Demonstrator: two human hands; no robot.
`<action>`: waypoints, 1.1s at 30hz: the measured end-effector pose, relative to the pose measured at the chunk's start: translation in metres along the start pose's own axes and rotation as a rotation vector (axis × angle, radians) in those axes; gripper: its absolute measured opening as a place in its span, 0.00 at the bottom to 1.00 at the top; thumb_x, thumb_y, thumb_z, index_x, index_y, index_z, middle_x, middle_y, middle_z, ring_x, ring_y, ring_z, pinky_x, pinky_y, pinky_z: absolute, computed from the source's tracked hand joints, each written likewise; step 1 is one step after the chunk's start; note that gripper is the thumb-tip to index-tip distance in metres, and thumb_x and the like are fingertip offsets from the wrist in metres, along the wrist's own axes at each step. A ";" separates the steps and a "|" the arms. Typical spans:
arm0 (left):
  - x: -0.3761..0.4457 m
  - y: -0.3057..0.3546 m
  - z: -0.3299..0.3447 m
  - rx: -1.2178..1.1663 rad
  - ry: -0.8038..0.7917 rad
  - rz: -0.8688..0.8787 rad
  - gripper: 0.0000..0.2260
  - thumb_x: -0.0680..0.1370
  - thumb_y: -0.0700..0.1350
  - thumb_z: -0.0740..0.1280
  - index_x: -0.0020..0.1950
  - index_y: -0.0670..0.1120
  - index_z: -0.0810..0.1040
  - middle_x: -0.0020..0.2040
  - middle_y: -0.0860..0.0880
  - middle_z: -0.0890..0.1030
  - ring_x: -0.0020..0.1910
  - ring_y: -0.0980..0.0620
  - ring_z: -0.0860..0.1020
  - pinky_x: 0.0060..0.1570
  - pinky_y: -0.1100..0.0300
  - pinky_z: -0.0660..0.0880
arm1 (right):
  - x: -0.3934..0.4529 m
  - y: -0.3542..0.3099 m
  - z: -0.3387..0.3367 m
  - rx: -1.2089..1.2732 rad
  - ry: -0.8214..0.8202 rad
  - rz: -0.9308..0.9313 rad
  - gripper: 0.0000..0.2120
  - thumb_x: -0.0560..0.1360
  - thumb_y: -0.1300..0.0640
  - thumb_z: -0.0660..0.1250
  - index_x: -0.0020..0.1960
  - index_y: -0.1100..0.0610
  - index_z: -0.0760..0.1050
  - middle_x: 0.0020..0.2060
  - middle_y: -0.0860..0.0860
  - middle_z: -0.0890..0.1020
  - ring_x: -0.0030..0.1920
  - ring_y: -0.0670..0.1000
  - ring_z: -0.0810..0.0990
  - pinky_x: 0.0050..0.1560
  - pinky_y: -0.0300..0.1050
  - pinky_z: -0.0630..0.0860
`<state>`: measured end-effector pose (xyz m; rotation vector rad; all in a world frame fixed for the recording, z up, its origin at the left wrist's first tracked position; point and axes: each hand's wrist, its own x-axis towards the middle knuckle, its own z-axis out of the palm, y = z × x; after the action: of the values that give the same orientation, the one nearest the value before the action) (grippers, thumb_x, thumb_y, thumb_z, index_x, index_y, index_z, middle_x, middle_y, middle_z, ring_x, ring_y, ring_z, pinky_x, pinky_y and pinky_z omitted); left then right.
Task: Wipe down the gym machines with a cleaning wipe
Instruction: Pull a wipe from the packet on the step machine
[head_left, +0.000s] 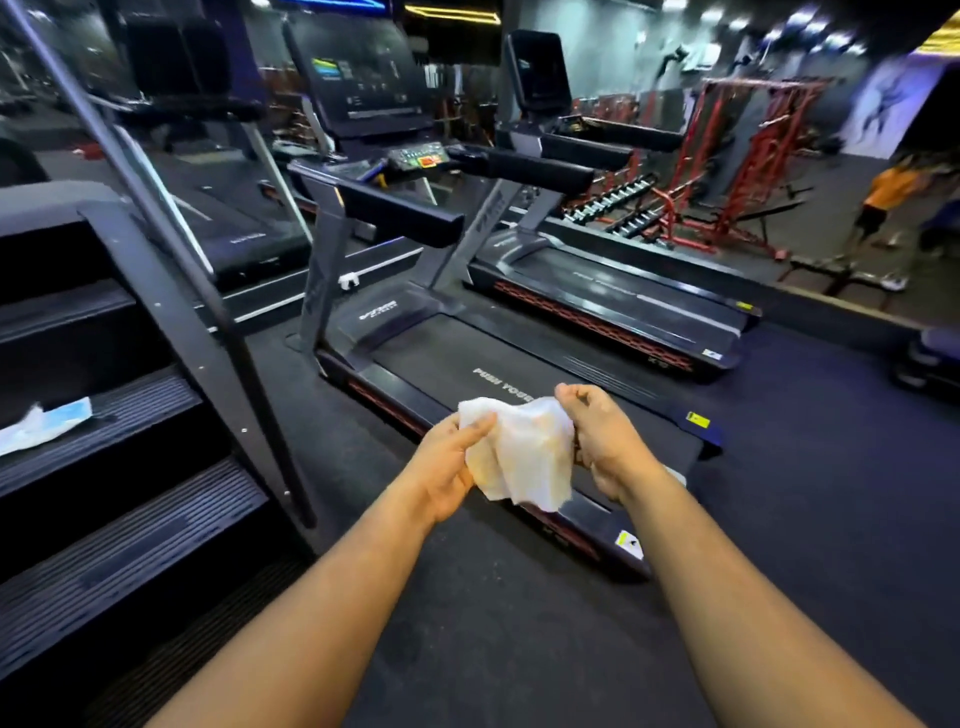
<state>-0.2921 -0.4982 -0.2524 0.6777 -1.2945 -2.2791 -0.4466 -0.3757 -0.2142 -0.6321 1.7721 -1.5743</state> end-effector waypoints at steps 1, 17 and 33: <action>0.005 -0.003 0.013 0.035 0.054 0.015 0.14 0.81 0.44 0.68 0.64 0.39 0.78 0.58 0.37 0.83 0.54 0.43 0.84 0.54 0.47 0.81 | 0.002 0.002 -0.017 -0.017 -0.043 0.018 0.09 0.80 0.50 0.70 0.56 0.52 0.74 0.44 0.52 0.84 0.39 0.51 0.80 0.38 0.46 0.76; 0.105 0.002 0.074 0.754 0.238 0.235 0.17 0.76 0.43 0.76 0.61 0.54 0.76 0.43 0.47 0.85 0.42 0.50 0.85 0.46 0.48 0.83 | 0.088 0.006 -0.131 -0.020 -0.061 -0.055 0.17 0.76 0.68 0.72 0.62 0.59 0.77 0.43 0.58 0.83 0.39 0.51 0.82 0.40 0.41 0.78; 0.214 0.082 0.062 1.373 0.181 0.531 0.05 0.79 0.48 0.72 0.51 0.50 0.86 0.47 0.53 0.79 0.48 0.52 0.78 0.51 0.54 0.75 | 0.202 -0.044 -0.134 -0.747 0.139 -0.391 0.06 0.79 0.52 0.71 0.43 0.47 0.83 0.39 0.42 0.84 0.41 0.40 0.80 0.41 0.37 0.72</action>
<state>-0.4876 -0.6206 -0.1968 0.7376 -2.4576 -0.6616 -0.6831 -0.4437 -0.1992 -1.3058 2.4668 -1.1623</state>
